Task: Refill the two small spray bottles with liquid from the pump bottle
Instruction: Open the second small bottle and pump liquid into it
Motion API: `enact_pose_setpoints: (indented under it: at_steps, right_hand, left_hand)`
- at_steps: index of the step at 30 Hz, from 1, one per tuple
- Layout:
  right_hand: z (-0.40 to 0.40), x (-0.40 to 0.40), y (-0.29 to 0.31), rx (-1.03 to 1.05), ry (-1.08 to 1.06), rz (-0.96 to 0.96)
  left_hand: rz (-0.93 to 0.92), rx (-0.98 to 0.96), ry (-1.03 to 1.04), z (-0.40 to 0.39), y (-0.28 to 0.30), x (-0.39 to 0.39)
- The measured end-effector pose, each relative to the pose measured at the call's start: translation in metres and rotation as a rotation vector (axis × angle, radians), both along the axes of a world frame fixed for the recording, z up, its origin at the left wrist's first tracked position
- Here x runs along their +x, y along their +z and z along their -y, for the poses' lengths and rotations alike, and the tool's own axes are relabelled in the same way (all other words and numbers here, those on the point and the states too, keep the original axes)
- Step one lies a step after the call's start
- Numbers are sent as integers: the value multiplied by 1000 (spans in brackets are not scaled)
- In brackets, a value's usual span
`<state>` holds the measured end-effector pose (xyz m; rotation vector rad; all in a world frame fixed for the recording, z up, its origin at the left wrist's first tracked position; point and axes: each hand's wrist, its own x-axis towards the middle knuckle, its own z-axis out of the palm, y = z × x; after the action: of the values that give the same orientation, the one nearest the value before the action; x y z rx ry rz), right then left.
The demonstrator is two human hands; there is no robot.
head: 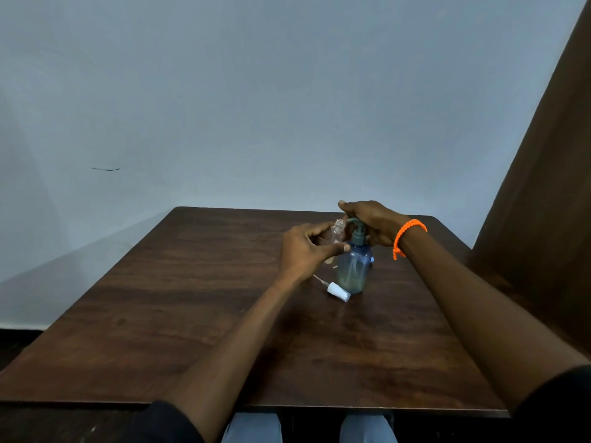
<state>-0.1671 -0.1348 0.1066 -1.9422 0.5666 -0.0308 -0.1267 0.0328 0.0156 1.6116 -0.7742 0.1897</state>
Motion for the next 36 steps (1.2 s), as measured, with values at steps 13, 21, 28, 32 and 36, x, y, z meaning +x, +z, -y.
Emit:
enact_pose_setpoints:
  at_steps: [13, 21, 28, 32, 36]
  right_hand:
    - [-11, 1, -10, 104, -120, 94]
    - [-17, -15, 0, -58, -72, -199]
    - [-26, -8, 7, 26, -83, -10]
    - [-29, -11, 5, 39, -126, 16]
    - [-31, -18, 9, -14, -113, 8]
  left_hand:
    - [39, 51, 20, 10, -3, -2]
    - [68, 60, 33, 4, 1, -1]
    - [70, 50, 24, 5, -2, -1]
    - [78, 58, 32, 6, 0, 2]
    - [63, 64, 23, 6, -1, -2]
